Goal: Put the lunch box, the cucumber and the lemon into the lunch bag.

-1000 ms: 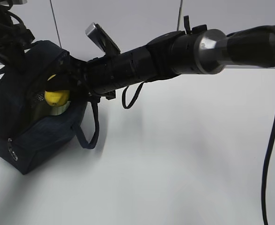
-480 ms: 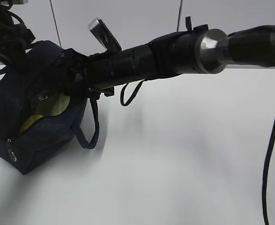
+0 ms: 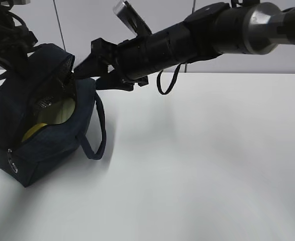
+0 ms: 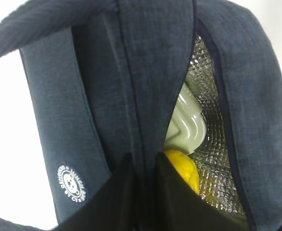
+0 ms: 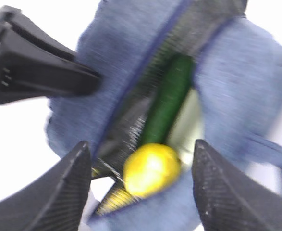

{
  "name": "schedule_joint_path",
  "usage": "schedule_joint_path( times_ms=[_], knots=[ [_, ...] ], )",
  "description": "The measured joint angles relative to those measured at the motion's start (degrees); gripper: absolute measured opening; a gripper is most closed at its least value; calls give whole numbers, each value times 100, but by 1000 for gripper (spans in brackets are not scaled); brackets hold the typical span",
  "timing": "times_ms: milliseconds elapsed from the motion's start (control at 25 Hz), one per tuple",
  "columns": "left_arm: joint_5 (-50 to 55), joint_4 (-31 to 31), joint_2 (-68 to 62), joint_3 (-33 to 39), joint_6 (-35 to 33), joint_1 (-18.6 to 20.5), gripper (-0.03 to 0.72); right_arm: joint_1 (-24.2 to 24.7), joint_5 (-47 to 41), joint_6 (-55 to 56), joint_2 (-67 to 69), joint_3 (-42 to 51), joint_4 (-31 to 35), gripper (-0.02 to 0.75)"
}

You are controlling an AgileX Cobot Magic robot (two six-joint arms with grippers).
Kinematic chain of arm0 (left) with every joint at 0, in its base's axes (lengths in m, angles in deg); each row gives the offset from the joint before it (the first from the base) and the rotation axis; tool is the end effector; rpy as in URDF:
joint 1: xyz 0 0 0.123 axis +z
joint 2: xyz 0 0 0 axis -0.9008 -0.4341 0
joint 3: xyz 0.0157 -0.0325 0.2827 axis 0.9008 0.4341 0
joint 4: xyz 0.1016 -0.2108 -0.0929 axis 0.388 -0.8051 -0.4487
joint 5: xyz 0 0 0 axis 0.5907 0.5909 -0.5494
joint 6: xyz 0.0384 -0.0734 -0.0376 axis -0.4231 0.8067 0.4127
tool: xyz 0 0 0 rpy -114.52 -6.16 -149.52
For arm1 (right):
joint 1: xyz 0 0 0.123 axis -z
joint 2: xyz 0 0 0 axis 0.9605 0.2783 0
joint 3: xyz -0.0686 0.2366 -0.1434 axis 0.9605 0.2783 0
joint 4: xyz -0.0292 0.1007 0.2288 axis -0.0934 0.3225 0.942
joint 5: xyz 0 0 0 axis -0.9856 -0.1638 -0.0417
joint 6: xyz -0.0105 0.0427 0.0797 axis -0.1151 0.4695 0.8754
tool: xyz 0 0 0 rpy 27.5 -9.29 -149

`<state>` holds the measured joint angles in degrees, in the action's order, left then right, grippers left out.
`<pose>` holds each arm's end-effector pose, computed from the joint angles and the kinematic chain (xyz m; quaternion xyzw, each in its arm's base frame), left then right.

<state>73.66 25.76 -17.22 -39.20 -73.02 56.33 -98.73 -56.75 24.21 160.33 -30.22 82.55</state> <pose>0.3866 -0.0722 0.2976 0.1606 0.9734 -0.0977 0.1306 0.4063 0.2600 0.2363 -0.1561 0.8252 0.4942 0.2246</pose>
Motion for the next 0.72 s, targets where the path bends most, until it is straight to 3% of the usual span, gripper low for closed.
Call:
schedule_joint_path(
  times_ms=[160,400,720],
  knots=[
    [0,0,0,0,-12,0,58,14,-132,413,-29,0,-760,483],
    [0,0,0,0,-12,0,58,3,-155,872,-17,0,-1255,480],
    [0,0,0,0,-12,0,58,-194,12,1004,432,0,-1034,476]
  ],
)
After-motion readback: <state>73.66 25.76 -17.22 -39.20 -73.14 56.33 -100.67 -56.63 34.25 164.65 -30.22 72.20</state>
